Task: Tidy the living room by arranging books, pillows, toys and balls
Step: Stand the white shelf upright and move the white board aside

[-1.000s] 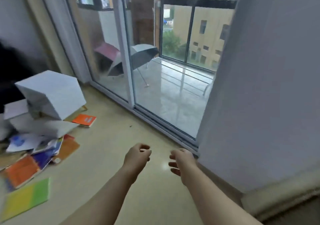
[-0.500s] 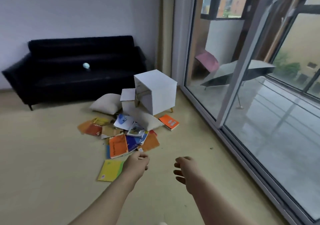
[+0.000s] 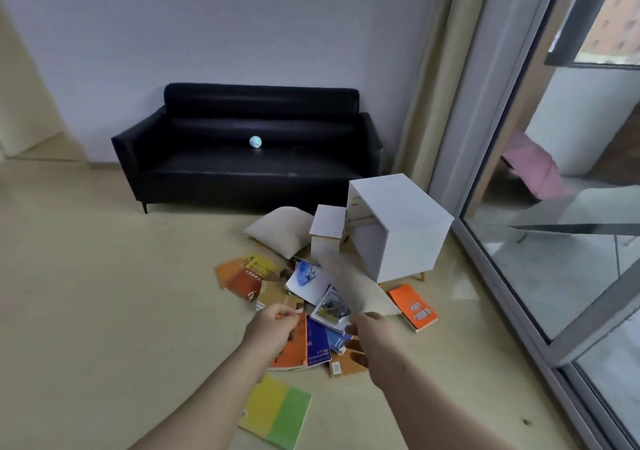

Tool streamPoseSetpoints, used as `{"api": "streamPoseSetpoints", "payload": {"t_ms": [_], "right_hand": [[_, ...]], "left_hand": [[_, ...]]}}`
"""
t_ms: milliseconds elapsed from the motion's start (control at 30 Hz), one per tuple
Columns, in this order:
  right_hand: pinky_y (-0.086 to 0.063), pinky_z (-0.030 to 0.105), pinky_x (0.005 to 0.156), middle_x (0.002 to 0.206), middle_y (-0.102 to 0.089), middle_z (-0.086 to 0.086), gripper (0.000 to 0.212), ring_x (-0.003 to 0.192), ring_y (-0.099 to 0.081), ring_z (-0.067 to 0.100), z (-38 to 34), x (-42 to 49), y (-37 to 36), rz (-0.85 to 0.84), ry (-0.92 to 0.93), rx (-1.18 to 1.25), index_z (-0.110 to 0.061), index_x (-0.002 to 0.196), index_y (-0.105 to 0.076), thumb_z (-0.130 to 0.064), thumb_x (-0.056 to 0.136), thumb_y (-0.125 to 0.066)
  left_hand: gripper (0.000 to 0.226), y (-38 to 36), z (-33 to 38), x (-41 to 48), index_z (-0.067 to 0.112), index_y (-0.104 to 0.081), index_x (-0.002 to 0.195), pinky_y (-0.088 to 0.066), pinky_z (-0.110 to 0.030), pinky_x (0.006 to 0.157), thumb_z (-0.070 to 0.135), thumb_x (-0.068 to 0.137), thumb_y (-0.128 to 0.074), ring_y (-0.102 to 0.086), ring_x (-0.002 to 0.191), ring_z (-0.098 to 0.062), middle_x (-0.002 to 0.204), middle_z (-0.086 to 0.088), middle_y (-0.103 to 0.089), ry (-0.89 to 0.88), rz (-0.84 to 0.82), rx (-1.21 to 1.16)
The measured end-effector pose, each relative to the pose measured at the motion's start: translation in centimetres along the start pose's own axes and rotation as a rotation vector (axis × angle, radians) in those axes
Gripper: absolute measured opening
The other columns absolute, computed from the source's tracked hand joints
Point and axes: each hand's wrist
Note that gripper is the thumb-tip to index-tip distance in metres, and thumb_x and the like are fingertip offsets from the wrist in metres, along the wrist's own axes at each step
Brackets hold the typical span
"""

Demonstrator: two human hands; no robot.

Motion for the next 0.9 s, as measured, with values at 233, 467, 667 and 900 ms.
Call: {"api": "streamPoseSetpoints", "payload": {"t_ms": [233, 467, 667, 900], "right_hand": [[-0.045, 0.029, 0.062, 0.084, -0.058, 0.013, 0.007, 0.074, -0.053, 0.022, -6.6, 8.6, -11.8, 0.026, -0.028, 0.0, -0.009, 0.09, -0.054, -0.009, 0.093, -0.047], [-0.046, 0.025, 0.06, 0.091, -0.06, 0.013, 0.012, 0.074, -0.055, 0.019, -10.8, 14.0, -18.5, 0.114, -0.094, 0.11, -0.01, 0.105, -0.055, -0.013, 0.094, -0.05], [-0.049, 0.028, 0.064, 0.095, -0.061, 0.012, 0.009, 0.086, -0.06, 0.024, -13.8, 20.7, -18.5, 0.223, -0.115, 0.17, -0.011, 0.102, -0.052, -0.012, 0.095, -0.047], [-0.046, 0.026, 0.061, 0.087, -0.056, 0.01, 0.006, 0.076, -0.054, 0.023, -19.4, 32.1, -14.5, 0.21, -0.138, 0.185, -0.012, 0.099, -0.051, -0.013, 0.097, -0.045]], "left_hand": [[0.011, 7.7, 2.7, 13.7, 0.021, -0.06, 0.087, -0.047, -0.026, 0.067, 0.017, 0.091, -0.051, -0.059, 0.077, -0.016, 0.079, 0.0, -0.061, -0.049, -0.012, 0.018], [0.012, 11.1, 6.8, 25.6, 0.023, -0.061, 0.088, -0.047, -0.03, 0.069, 0.019, 0.091, -0.05, -0.06, 0.081, -0.019, 0.082, 0.001, -0.062, -0.095, -0.136, 0.18], [0.011, 8.3, 10.3, 33.3, 0.022, -0.06, 0.094, -0.044, -0.026, 0.066, 0.02, 0.093, -0.048, -0.062, 0.085, -0.018, 0.088, 0.0, -0.063, -0.122, -0.228, 0.303], [0.011, 0.1, 16.2, 43.1, 0.018, -0.058, 0.1, -0.046, -0.025, 0.062, 0.017, 0.094, -0.049, -0.058, 0.077, -0.014, 0.092, -0.005, -0.063, -0.084, -0.248, 0.349]]}}
Point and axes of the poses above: each hand's wrist, its own x-axis towards the middle knuckle, its own y-axis out of the back of the hand, z = x × y
